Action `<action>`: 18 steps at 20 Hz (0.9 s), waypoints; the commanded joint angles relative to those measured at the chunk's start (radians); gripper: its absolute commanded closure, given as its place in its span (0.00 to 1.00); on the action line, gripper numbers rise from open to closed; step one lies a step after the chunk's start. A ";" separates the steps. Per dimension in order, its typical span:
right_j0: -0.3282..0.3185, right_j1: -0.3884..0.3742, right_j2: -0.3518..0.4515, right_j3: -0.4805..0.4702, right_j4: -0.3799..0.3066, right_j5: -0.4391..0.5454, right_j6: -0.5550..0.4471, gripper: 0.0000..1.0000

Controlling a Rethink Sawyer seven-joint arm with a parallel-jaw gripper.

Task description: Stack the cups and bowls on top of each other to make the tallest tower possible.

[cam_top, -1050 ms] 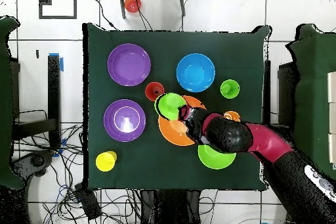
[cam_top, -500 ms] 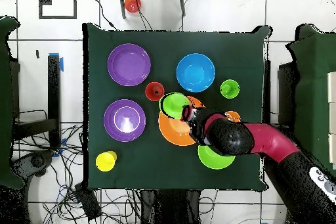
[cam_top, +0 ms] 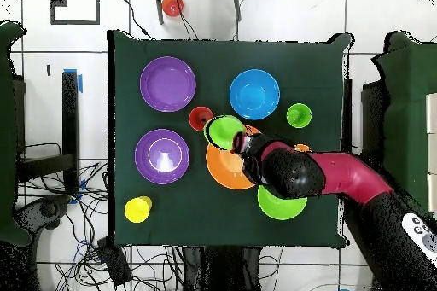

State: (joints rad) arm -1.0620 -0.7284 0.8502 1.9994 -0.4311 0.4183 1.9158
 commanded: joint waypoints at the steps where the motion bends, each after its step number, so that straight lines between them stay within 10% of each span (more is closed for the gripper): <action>1: 0.137 -0.068 -0.074 -0.128 0.059 0.246 0.025 1.00; 18: 0.302 0.169 -0.188 -0.462 0.037 0.283 -0.029 1.00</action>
State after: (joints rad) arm -0.8008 -0.6783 0.7612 1.7045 -0.3717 0.5803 1.9158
